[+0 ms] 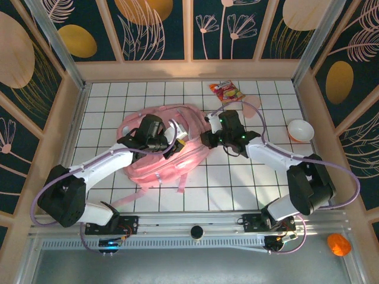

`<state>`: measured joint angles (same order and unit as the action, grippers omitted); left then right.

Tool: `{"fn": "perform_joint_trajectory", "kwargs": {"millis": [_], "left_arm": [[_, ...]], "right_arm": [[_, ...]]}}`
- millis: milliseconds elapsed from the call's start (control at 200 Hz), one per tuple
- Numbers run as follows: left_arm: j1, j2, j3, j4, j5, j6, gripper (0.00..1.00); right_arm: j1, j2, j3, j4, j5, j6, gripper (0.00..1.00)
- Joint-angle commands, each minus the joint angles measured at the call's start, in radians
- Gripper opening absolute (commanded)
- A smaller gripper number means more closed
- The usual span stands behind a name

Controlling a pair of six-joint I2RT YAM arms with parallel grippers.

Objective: Pack the student bag

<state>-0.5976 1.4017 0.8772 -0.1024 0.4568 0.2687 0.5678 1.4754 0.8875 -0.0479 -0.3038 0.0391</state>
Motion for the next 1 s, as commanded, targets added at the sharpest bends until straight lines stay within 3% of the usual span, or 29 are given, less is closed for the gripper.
{"fn": "perform_joint_trajectory", "kwargs": {"millis": [0, 40, 140, 310, 505, 691, 771, 831, 871, 936, 996], "left_arm": [[0.002, -0.065, 0.014, 0.021, 0.099, 0.009, 0.00], [0.002, -0.070, 0.012, 0.021, 0.093, 0.007, 0.00], [0.013, -0.082, 0.006, -0.001, 0.047, 0.023, 0.00], [0.084, -0.113, -0.024, -0.074, -0.148, 0.143, 0.00], [0.165, -0.105, -0.040, -0.061, -0.296, 0.285, 0.00], [0.208, -0.063, 0.007, -0.039, -0.336, 0.343, 0.00], [0.207, -0.085, 0.028, -0.086, -0.255, 0.351, 0.20], [0.206, -0.123, 0.028, -0.143, -0.121, 0.394, 0.44], [0.205, -0.154, 0.018, -0.172, -0.026, 0.430, 0.55], [0.186, -0.213, -0.020, -0.165, 0.057, 0.452, 0.63], [0.130, -0.255, -0.062, -0.137, 0.029, 0.476, 0.68]], "right_arm": [[-0.014, 0.044, 0.002, -0.001, -0.041, -0.054, 0.22], [-0.014, 0.053, 0.007, -0.005, -0.039, -0.059, 0.20], [-0.015, 0.053, 0.017, -0.033, -0.018, -0.071, 0.00], [0.016, -0.054, -0.003, -0.104, -0.010, -0.029, 0.00], [0.250, -0.120, -0.096, -0.029, 0.047, 0.161, 0.00], [0.415, -0.083, -0.098, 0.117, 0.115, 0.325, 0.00], [0.419, -0.074, -0.091, 0.133, 0.130, 0.349, 0.00], [0.407, -0.076, -0.087, 0.128, 0.134, 0.345, 0.00], [0.393, -0.075, -0.081, 0.121, 0.118, 0.340, 0.00], [0.377, -0.073, -0.067, 0.103, 0.089, 0.327, 0.00], [0.367, -0.073, -0.055, 0.085, 0.068, 0.311, 0.00]]}}
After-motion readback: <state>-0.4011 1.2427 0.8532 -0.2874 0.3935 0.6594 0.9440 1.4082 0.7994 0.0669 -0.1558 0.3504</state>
